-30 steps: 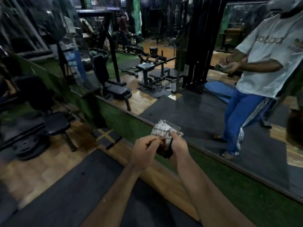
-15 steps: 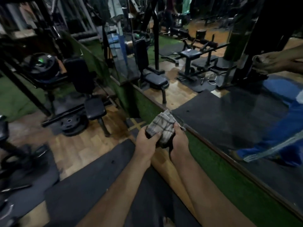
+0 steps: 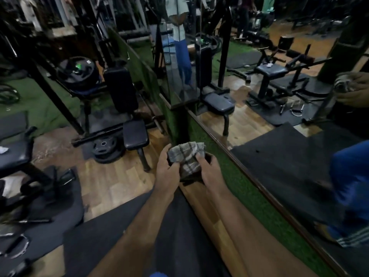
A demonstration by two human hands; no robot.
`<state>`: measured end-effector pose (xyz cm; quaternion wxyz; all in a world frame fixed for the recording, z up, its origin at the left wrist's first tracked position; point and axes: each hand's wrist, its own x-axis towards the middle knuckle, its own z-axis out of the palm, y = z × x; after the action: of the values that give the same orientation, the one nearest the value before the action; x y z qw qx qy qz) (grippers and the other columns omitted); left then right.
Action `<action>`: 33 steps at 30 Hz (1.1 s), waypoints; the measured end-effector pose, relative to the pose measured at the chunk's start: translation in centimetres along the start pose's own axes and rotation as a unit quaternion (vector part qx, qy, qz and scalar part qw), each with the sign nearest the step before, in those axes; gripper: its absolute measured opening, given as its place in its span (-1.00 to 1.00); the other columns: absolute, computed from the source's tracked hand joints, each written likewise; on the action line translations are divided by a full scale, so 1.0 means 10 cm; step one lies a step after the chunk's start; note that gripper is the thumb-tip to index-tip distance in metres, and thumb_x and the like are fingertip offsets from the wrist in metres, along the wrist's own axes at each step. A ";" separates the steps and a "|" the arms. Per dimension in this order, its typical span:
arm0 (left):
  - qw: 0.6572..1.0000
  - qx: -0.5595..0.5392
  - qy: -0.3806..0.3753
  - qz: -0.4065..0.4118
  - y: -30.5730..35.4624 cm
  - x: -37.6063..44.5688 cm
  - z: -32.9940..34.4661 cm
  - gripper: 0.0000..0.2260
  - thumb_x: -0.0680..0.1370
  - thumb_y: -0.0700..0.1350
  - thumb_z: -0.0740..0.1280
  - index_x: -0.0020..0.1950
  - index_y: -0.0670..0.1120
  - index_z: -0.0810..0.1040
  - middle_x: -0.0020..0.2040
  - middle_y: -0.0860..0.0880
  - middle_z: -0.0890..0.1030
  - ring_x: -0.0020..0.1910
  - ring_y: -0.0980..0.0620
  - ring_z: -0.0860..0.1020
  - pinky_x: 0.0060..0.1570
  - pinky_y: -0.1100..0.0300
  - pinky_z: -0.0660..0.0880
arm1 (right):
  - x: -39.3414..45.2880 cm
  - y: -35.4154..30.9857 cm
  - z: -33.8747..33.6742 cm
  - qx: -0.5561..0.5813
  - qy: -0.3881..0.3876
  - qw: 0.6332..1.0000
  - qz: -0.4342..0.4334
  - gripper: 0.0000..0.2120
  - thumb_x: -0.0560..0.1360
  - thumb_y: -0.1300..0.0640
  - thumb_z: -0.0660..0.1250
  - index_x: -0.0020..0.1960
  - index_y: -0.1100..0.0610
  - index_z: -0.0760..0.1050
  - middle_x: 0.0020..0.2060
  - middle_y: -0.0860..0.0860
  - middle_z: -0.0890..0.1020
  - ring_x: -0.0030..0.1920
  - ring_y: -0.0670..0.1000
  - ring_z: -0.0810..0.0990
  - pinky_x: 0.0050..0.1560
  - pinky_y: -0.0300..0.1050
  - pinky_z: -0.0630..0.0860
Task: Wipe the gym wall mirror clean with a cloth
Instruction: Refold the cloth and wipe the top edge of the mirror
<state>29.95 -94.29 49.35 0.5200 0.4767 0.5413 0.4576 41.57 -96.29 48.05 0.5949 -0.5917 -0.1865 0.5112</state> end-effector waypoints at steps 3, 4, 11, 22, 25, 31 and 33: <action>1.000 0.012 0.003 0.004 -0.09 0.50 -0.26 -0.49 0.60 -0.31 0.23 0.50 0.09 0.36 0.34 0.00 0.53 0.25 0.01 0.57 0.19 0.04 0.59 | 0.39 0.10 0.41 -0.022 -0.013 1.000 -0.006 -0.68 0.60 0.12 0.46 0.27 0.21 0.48 0.03 0.07 0.67 -0.11 -0.04 0.67 -0.35 -0.30 0.58; 1.000 0.015 0.005 0.003 -0.14 0.70 -0.37 -0.49 0.58 -0.30 0.24 0.49 0.08 0.38 0.34 -0.02 0.53 0.24 0.01 0.57 0.21 -0.02 0.59 | 0.54 0.15 0.58 -0.025 -0.017 1.000 -0.005 -0.66 0.59 0.12 0.48 0.28 0.22 0.50 0.05 0.10 0.69 -0.10 -0.02 0.69 -0.33 -0.28 0.60; 0.999 0.023 -0.003 -0.044 -0.30 2.24 -1.16 -0.48 0.59 -0.39 0.22 0.52 -0.03 0.34 0.32 -0.09 0.53 0.08 0.09 0.59 -0.09 0.29 0.58 | 1.58 0.45 1.89 -0.053 0.009 0.999 0.002 -0.64 0.57 0.07 0.50 0.31 0.18 0.58 0.13 0.16 0.72 0.09 0.18 0.73 0.06 0.11 0.71; 0.993 0.034 -0.001 -0.111 -0.32 4.31 -1.83 -0.45 0.63 -0.33 0.27 0.58 -0.09 0.21 0.28 -0.06 0.50 -0.06 0.17 0.54 -0.34 0.45 0.50 | 3.25 0.61 3.41 -0.149 0.029 0.988 0.002 -0.93 0.57 0.03 0.47 0.00 0.01 0.64 -0.05 0.07 0.74 0.03 0.19 0.72 0.09 0.25 0.66; 0.989 0.035 -0.008 -0.143 -0.50 4.93 -1.89 -0.47 0.61 -0.29 0.29 0.56 -0.06 0.27 0.36 -0.15 0.54 0.16 -0.06 0.62 -0.09 0.19 0.65 | 3.80 0.59 3.72 -0.160 0.009 0.987 -0.001 -0.94 0.66 0.16 0.37 0.11 0.12 0.59 0.01 0.11 0.70 0.05 0.16 0.68 0.08 0.05 0.65; 0.986 0.071 0.029 -0.146 -0.63 6.26 -1.90 -0.54 0.52 -0.39 0.28 0.37 -0.06 0.45 0.18 -0.08 0.65 0.14 -0.07 0.64 0.12 -0.05 0.61 | 5.06 0.68 4.31 -0.204 -0.043 0.976 0.055 -0.85 0.62 0.01 0.35 0.15 0.01 0.57 0.09 0.11 0.71 0.06 0.12 0.69 0.12 0.13 0.66; 0.985 0.081 0.052 -0.147 -0.67 6.71 -1.93 -0.55 0.52 -0.39 0.30 0.35 -0.03 0.49 0.16 -0.05 0.66 0.13 -0.05 0.63 0.16 -0.07 0.60 | 5.47 0.69 4.53 -0.235 -0.054 0.968 0.064 -0.88 0.64 0.10 0.36 0.18 0.01 0.57 0.07 0.05 0.70 0.09 0.10 0.68 0.17 0.13 0.64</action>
<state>10.06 -28.59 34.97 0.5125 0.4085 0.6667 0.3551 23.80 -29.22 31.33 0.3942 -0.6969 -0.2946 0.5217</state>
